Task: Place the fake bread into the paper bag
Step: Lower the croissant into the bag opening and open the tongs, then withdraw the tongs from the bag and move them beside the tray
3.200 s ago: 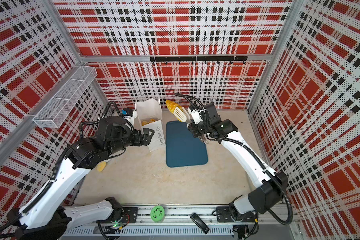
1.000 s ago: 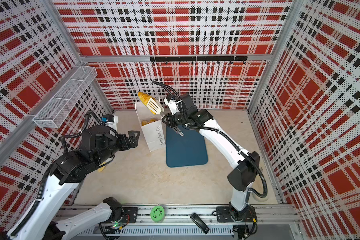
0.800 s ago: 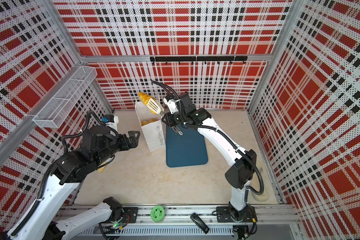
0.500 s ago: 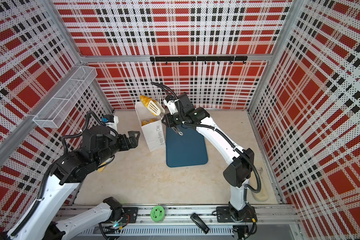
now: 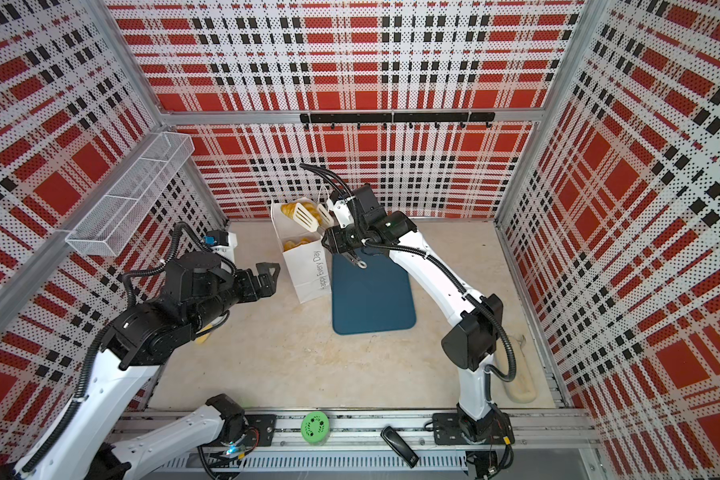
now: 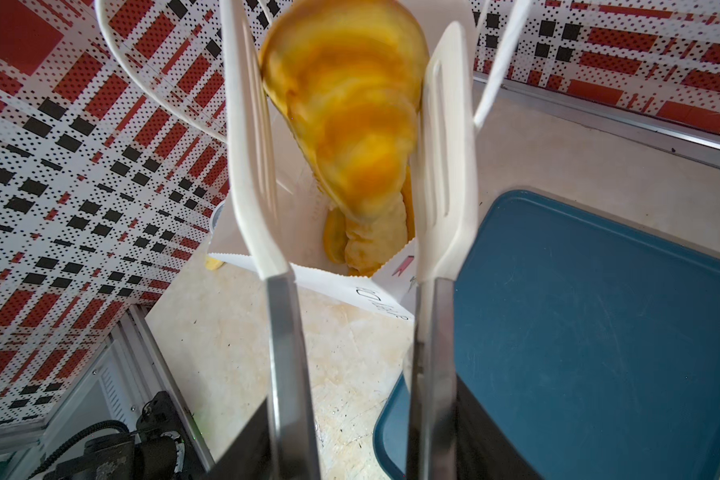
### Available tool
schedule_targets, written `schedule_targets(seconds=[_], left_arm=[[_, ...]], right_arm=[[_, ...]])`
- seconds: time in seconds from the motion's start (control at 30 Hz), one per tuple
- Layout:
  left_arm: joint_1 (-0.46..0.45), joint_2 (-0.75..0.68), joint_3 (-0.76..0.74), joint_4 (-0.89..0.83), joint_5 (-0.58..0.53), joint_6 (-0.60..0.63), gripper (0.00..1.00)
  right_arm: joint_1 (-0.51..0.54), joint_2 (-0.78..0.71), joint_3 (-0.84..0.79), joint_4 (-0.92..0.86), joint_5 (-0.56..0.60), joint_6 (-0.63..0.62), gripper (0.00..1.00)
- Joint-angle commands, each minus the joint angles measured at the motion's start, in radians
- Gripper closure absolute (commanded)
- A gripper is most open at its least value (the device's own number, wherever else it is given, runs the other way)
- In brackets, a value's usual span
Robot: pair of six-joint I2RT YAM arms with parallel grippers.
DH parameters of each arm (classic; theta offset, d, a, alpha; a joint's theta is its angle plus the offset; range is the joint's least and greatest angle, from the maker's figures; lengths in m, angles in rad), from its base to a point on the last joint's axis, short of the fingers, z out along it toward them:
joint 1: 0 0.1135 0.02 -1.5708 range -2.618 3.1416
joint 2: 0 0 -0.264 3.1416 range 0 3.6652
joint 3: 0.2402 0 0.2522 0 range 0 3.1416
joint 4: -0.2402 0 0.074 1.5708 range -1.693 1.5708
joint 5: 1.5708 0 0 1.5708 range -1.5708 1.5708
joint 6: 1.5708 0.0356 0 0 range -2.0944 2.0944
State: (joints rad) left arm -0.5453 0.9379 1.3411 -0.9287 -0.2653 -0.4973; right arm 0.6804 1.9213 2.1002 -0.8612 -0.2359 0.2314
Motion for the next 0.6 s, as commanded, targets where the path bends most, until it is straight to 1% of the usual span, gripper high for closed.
schedule_targets(seconds=[0.0,0.3,0.57], left_arm=[[0.011,0.0,-0.002,-0.011,0.003,-0.005,0.01],[0.012,-0.003,-0.002,-0.016,0.003,-0.008,0.0],[0.012,-0.004,-0.006,-0.018,-0.014,-0.007,0.01]], right_arm=[[0.006,-0.014,0.049,0.05,0.015,-0.018,0.44],[0.007,-0.05,0.052,0.047,0.039,-0.041,0.42],[0.004,-0.137,0.031,0.018,0.104,-0.098,0.41]])
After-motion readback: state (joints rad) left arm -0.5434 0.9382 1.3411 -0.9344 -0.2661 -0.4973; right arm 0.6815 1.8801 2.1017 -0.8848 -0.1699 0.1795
